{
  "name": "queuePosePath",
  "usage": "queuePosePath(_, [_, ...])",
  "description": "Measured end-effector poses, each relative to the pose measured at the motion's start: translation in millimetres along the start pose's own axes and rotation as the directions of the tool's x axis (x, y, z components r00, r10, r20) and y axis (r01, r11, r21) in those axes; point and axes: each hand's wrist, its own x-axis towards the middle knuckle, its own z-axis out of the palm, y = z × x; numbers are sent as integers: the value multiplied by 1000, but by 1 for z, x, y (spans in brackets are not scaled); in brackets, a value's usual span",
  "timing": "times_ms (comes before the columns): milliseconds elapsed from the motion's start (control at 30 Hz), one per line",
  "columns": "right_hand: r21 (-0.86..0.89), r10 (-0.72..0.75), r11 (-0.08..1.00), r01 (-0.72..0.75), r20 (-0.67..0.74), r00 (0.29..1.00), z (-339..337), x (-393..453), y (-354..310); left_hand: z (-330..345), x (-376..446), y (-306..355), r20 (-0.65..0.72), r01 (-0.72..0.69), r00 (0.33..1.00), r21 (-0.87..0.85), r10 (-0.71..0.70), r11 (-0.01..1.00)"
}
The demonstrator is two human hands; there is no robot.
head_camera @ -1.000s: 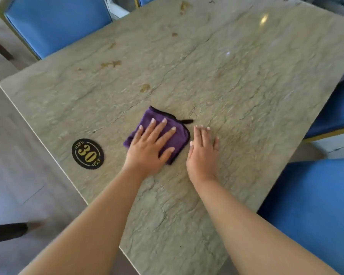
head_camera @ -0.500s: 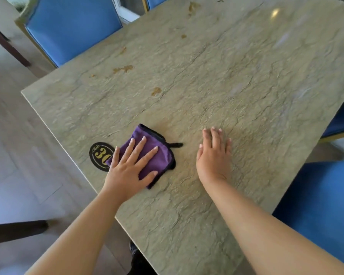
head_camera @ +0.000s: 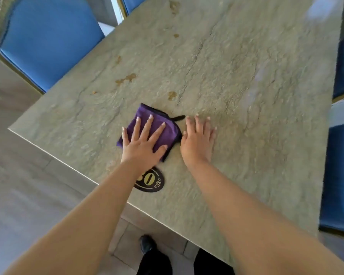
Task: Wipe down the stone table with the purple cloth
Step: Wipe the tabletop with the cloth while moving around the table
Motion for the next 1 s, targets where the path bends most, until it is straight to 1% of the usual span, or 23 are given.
queuePosePath(33, [1,-3,1000,3,-14,1000,1,-1,0,5,-14,-5,-29,-130,991,31,131,991])
queuePosePath(100, [59,-11,998,14,-53,999,1,-2,2,8,-25,-26,-60,-363,929,52,365,930])
queuePosePath(167, [154,14,988,-1,-87,996,0,1,2,1,-13,-49,-10,-509,860,52,510,859])
queuePosePath(200, [192,28,981,-8,-103,994,-1,4,3,-4,-3,-56,18,-541,841,60,541,839])
queuePosePath(233, [206,30,978,-5,-120,992,-3,7,4,-9,9,-59,37,-539,842,75,538,839])
queuePosePath(267, [198,17,980,9,-131,991,-6,11,6,-14,24,-58,49,-500,866,86,497,862])
queuePosePath(300, [180,-2,983,27,-136,991,-8,16,9,-18,41,-53,49,-418,909,78,415,905])
queuePosePath(367, [161,-10,986,33,-143,990,-10,26,18,-25,80,-32,44,-175,984,12,174,985])
queuePosePath(400, [163,16,987,10,-153,988,-11,31,23,-27,96,-17,55,-68,996,-13,69,998])
queuePosePath(433, [167,58,986,-29,-171,984,-11,36,28,-29,107,-1,64,-9,998,-25,11,1000])
queuePosePath(467, [169,105,983,-73,-192,976,-12,42,35,-29,112,14,62,-13,998,-23,14,1000])
queuePosePath(500, [169,150,979,-116,-207,967,-14,49,41,-28,112,27,51,-79,996,-9,80,997])
queuePosePath(533, [165,186,975,-152,-215,959,-16,57,47,-26,106,36,39,-196,980,14,195,981])
queuePosePath(567, [162,216,970,-183,-218,952,-18,64,54,-23,99,40,27,-333,943,43,332,942])
queuePosePath(633, [139,266,961,-240,-223,938,-24,78,67,-19,93,34,16,-554,832,73,555,829])
queuePosePath(667, [113,281,959,-262,-225,933,-26,84,72,-21,97,28,25,-618,786,69,618,783])
queuePosePath(700, [87,286,958,-273,-216,933,-27,89,76,-24,107,23,37,-647,762,61,646,760])
queuePosePath(733, [63,281,960,-274,-198,939,-27,93,78,-26,121,19,45,-640,768,64,639,765])
queuePosePath(767, [42,269,963,-266,-173,947,-26,96,80,-29,137,19,43,-595,804,74,594,800])
queuePosePath(833, [-8,252,967,-255,-130,959,-23,99,83,-36,175,26,20,-418,908,74,418,905])
queuePosePath(900, [-39,255,965,-260,-89,963,-23,100,84,-45,214,41,21,-227,974,23,226,974])
queuePosePath(967, [-52,247,967,-251,-76,966,-22,102,84,-52,242,60,60,-84,995,8,84,996])
queuePosePath(1000, [-53,233,970,-238,-87,969,-22,104,84,-54,247,69,82,-54,995,14,53,998])
